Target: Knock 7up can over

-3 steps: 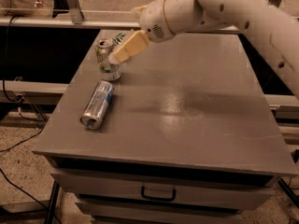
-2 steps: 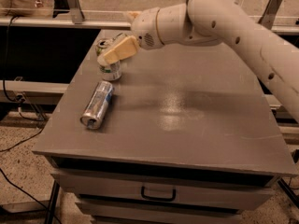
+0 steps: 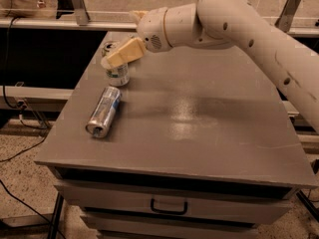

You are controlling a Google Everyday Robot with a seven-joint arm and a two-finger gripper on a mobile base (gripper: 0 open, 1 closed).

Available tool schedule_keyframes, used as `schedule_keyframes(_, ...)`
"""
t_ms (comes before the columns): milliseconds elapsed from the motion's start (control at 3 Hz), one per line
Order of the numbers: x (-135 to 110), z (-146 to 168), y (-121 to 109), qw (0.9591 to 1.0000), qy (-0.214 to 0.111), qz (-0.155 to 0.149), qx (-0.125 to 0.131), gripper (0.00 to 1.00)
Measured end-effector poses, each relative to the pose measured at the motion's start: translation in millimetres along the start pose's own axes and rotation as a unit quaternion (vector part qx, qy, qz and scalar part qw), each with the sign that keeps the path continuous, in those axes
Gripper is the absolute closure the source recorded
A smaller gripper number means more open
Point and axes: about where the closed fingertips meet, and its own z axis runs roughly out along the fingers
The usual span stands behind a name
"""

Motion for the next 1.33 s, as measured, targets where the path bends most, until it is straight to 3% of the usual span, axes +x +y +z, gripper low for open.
schedule_keyframes(667,38,9,-15,0.9988,-0.037,0.031,-0.010,0.00)
schedule_keyframes(1000,57,13,-20,0.9976,-0.049,0.048,-0.008,0.09)
schedule_keyframes(1333,71,17,-24,0.9964,-0.058,0.062,-0.006,0.12)
